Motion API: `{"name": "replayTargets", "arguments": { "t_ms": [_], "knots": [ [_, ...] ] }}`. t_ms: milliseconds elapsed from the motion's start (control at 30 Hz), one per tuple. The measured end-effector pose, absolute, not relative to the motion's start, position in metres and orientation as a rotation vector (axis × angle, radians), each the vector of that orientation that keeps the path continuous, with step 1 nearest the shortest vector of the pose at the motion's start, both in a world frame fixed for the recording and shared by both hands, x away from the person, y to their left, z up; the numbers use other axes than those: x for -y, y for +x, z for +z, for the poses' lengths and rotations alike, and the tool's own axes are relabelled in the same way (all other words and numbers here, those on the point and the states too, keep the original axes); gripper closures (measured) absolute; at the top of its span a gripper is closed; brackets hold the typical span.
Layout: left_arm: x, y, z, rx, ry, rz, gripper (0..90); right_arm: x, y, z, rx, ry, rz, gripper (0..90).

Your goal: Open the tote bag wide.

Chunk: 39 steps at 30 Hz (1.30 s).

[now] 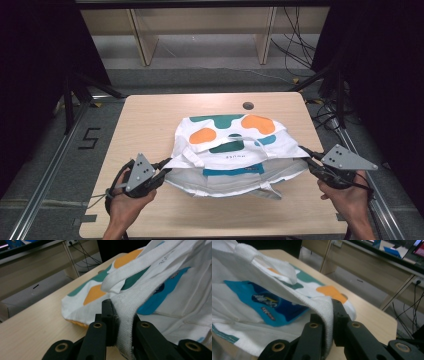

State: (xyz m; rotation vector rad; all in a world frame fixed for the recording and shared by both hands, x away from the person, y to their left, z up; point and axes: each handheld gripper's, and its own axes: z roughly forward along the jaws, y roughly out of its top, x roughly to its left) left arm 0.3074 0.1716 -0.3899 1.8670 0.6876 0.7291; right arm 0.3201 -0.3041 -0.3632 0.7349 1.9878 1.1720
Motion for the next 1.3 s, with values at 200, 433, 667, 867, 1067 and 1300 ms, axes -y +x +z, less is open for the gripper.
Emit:
{"name": "replayTargets", "arguments": {
  "t_ms": [200, 433, 667, 867, 1067, 1300],
  "knots": [
    [-0.179, 0.313, -0.348, -0.668, 1.852, 0.639, 84.8, 0.300, 0.324, -0.330, -1.974, 0.695, 1.153, 87.9],
    [-0.184, 0.313, -0.311, -0.641, 1.888, 0.612, 85.0, 0.304, 0.327, -0.290, -2.004, 0.643, 1.198, 88.1],
    [-0.186, 0.311, -0.279, -0.609, 1.887, 0.674, 85.7, 0.304, 0.327, -0.251, -2.031, 0.604, 1.180, 88.3],
    [-0.191, 0.315, -0.257, -0.608, 1.819, 0.708, 85.8, 0.302, 0.331, -0.229, -2.022, 0.582, 1.186, 88.3],
    [-0.195, 0.333, -0.262, -0.649, 1.755, 0.686, 85.8, 0.295, 0.347, -0.228, -2.010, 0.604, 1.201, 88.3],
    [-0.189, 0.357, -0.272, -0.684, 1.734, 0.676, 85.5, 0.299, 0.368, -0.246, -2.005, 0.670, 1.177, 88.3]
  ]
}}
